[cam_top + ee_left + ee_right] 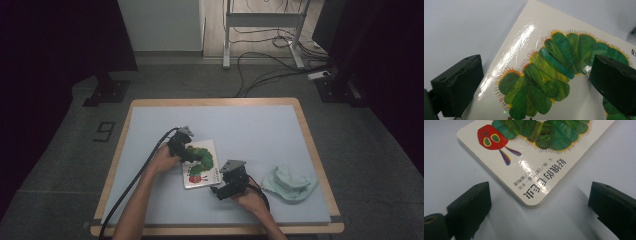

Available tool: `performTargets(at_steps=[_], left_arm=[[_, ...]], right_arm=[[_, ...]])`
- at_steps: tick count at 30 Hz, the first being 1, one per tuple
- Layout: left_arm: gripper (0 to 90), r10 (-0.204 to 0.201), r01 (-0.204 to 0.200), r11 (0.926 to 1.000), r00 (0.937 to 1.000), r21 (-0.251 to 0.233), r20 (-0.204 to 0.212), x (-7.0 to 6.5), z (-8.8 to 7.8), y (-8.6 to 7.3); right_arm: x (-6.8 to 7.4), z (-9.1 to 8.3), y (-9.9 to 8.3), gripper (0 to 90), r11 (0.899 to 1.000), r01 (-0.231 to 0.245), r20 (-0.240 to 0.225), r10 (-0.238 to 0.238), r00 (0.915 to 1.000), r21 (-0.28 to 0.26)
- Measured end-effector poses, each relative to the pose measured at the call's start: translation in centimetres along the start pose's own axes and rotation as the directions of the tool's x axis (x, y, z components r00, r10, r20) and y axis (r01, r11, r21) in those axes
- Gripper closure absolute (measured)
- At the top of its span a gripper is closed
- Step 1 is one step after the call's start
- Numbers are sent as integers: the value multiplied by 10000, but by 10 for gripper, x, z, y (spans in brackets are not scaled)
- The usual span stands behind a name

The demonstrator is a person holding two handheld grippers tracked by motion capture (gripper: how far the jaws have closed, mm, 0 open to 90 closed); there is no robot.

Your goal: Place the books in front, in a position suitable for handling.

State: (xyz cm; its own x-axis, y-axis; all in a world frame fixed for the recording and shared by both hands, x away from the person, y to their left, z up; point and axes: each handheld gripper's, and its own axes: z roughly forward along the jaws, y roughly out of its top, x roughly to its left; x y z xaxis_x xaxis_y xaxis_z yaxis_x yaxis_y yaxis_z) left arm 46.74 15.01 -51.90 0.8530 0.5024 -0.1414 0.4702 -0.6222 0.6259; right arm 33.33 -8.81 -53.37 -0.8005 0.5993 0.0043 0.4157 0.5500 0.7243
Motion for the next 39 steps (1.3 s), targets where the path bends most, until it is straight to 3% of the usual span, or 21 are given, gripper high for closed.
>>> performTargets(at_steps=[3,7,17,25,36,39], left_arm=[[0,-31,31,10000,10000,12,14,0,0,0],[7,-89,88,9999,10000,114,26,-1,-2,-1],[38,-400,400,9992,9991,-44,-144,-10,-12,-15],[39,-526,533,9977,9984,410,-184,-21,-22,-25],[26,-894,911,9950,9952,420,-395,-42,-35,-44],[26,-1046,1061,9938,9935,326,-439,-47,-39,-51]], right_arm=[[0,1,1,29,10000,24,41,-24,10000,49],[-4,0,1,52,9999,-132,425,135,9990,-60],[-9,-5,-3,35,10000,-38,581,35,9983,44],[-20,-12,-8,27,9997,-198,817,187,9965,125],[-36,-18,-11,33,9969,-775,1356,785,9876,-128],[-37,-17,-9,34,9973,-725,1385,728,9877,-75]])
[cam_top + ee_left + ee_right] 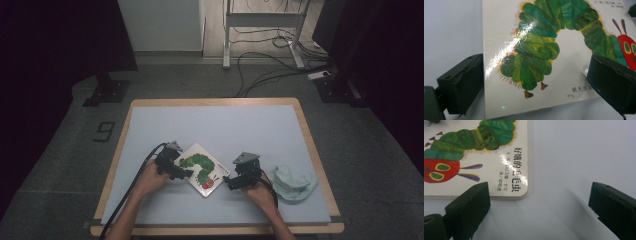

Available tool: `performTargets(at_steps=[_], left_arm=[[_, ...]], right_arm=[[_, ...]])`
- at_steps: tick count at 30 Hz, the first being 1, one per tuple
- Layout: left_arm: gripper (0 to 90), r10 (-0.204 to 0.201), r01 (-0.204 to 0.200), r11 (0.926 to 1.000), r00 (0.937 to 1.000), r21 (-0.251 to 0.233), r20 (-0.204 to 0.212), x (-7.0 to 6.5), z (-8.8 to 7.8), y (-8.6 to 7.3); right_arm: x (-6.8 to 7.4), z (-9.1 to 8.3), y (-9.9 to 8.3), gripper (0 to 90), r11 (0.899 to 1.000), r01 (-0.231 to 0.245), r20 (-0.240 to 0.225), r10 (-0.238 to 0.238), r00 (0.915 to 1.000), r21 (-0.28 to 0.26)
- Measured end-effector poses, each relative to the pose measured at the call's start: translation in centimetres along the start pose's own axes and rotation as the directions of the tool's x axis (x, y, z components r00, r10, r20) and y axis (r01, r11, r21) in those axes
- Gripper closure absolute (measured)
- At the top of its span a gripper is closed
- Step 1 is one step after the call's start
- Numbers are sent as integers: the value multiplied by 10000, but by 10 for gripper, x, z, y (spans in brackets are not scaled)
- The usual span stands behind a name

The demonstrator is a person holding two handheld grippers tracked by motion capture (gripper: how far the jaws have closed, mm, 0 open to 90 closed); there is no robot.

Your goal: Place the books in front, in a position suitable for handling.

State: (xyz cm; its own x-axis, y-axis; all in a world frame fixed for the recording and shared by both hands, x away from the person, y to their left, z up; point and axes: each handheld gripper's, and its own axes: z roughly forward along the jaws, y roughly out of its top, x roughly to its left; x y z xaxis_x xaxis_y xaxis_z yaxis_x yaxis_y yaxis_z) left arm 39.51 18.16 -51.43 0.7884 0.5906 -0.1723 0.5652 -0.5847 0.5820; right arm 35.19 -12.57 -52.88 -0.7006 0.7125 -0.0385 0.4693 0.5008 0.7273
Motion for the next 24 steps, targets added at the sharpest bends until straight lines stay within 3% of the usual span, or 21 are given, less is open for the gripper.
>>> performTargets(at_steps=[13,17,21,24], left_arm=[[17,-442,439,9989,9989,-173,-162,-23,-20,-35],[7,-627,620,9970,9979,-461,-140,-31,-25,-46],[7,-682,668,9951,9975,-727,-176,-36,-25,-52],[7,-613,602,9959,9980,-676,-139,-38,-26,-54]], right_arm=[[-11,10,6,0,9997,-249,155,249,9996,-36],[-12,13,8,15,9996,-227,184,230,9996,-157],[-12,10,6,122,9991,-363,-351,356,9987,-202],[-10,7,5,105,9989,-441,-509,432,9978,-174]])
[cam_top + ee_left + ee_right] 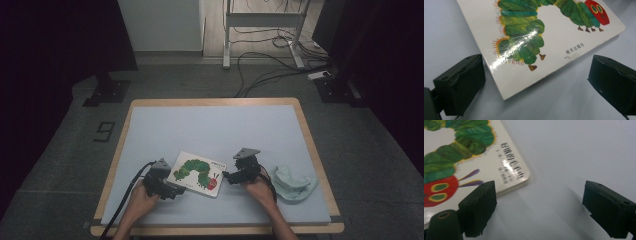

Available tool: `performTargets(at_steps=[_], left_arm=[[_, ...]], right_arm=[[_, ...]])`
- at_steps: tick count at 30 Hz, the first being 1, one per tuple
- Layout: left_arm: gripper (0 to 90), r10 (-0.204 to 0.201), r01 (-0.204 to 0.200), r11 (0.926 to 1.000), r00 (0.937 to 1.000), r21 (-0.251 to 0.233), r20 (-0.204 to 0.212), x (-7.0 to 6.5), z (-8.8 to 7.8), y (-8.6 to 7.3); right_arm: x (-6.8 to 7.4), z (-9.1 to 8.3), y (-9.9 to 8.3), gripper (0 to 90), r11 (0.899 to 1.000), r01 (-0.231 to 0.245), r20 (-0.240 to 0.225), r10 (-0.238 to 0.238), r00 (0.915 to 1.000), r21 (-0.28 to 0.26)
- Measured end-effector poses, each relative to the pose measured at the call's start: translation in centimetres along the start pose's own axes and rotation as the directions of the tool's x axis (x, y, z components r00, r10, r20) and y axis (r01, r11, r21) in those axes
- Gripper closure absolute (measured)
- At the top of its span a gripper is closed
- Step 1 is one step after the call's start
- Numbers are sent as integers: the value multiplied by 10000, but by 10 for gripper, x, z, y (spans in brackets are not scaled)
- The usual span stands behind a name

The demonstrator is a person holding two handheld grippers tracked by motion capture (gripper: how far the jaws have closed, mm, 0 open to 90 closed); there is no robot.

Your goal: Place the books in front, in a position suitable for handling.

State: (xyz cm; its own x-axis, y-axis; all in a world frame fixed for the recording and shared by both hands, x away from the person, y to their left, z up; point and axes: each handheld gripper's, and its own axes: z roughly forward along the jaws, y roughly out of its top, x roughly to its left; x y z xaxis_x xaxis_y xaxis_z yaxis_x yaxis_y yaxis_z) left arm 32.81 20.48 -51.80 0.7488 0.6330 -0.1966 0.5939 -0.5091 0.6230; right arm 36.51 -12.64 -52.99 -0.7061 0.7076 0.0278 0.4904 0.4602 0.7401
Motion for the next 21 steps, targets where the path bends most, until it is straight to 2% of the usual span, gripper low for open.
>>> performTargets(at_steps=[2,7,9,11,13,14,17,19,21], left_arm=[[8,35,-35,10000,10000,72,48,-3,-1,-1],[5,162,-162,9999,9993,8,334,-14,1,-4],[3,354,-356,9994,9986,30,383,-19,2,-4],[3,819,-824,9965,9963,172,267,-21,2,-5],[14,1137,-1149,9929,9928,317,364,-19,0,-6],[16,1159,-1169,9926,9927,316,327,-18,-1,-6],[10,1549,-1528,9865,9873,590,-337,-9,-9,-6],[9,1477,-1452,9883,9874,461,-567,-1,-15,-7],[11,1143,-1139,9934,9918,118,-570,9,-21,-10]], right_arm=[[5,-4,-2,93,9999,-80,-490,74,9988,-127],[18,-9,-5,80,9999,107,-1114,-116,9937,-87],[24,-10,-6,73,9999,130,-1387,-141,9902,-91],[29,-11,-6,61,9998,195,-1556,-195,9876,-10],[34,-11,-8,46,9996,262,-1673,-240,9856,111],[36,-10,-9,28,9993,325,-1719,-292,9847,165],[42,-9,-11,0,9990,374,-1825,-323,9827,246],[46,-8,-11,0,9981,541,-1796,-482,9826,284],[53,-7,-11,0,9949,936,-1408,-877,9861,363]])
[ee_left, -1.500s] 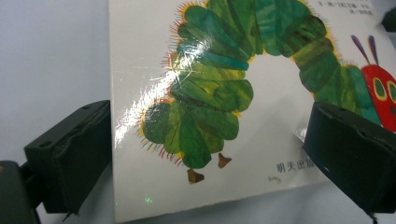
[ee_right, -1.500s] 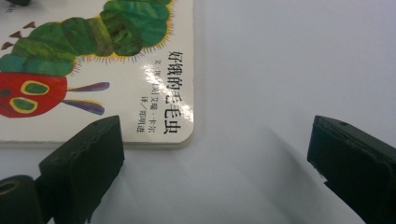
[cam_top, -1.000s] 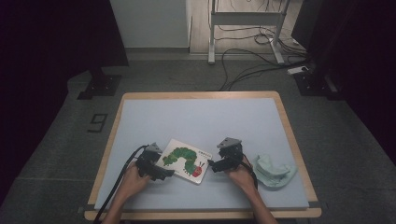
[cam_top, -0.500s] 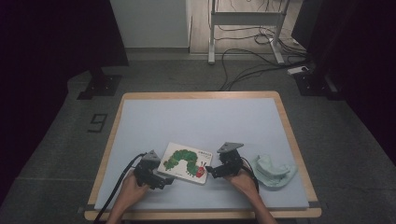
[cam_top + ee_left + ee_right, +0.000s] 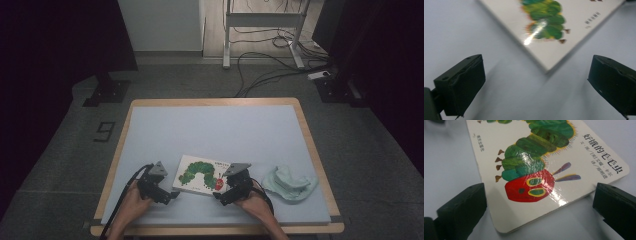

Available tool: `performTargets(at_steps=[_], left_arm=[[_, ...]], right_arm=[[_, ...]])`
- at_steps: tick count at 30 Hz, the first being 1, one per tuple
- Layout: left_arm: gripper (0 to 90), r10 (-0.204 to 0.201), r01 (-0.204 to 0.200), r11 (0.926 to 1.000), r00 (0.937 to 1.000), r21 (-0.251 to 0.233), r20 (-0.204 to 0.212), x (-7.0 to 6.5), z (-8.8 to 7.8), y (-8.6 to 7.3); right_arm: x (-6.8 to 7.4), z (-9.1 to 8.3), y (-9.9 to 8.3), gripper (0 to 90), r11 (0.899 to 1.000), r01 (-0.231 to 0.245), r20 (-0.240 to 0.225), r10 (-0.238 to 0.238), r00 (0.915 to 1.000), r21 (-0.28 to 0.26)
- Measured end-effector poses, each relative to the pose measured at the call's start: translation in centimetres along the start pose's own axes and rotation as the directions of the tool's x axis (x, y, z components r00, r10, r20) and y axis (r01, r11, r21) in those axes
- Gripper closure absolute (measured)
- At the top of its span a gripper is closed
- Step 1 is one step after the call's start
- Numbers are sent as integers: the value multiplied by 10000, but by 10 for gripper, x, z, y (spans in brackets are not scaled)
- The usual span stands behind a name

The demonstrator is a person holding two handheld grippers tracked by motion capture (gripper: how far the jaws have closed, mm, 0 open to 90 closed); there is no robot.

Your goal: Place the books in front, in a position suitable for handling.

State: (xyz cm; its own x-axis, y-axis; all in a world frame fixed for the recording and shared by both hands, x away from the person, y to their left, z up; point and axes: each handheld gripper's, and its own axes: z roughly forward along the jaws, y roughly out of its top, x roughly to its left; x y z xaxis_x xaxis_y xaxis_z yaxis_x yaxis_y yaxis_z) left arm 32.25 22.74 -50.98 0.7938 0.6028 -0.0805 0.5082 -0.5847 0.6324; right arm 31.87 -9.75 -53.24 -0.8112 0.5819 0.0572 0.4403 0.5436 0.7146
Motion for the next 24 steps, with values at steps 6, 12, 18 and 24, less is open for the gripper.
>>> performTargets(at_steps=[6,12,18,24], left_arm=[[24,-725,714,9970,9966,-285,-395,23,-3,-15],[10,-600,569,9973,9960,-466,-667,24,3,-17],[0,-111,74,9993,9944,-359,-1047,18,9,-15],[0,-42,8,9994,9955,-356,-949,16,14,-9]], right_arm=[[0,0,-1,0,9999,134,11,-134,9999,-29],[-6,1,0,0,9994,329,-83,-328,9994,88],[-21,-4,-2,75,9996,283,398,-285,9988,56],[-38,-3,3,83,9998,67,621,-77,9980,175]])
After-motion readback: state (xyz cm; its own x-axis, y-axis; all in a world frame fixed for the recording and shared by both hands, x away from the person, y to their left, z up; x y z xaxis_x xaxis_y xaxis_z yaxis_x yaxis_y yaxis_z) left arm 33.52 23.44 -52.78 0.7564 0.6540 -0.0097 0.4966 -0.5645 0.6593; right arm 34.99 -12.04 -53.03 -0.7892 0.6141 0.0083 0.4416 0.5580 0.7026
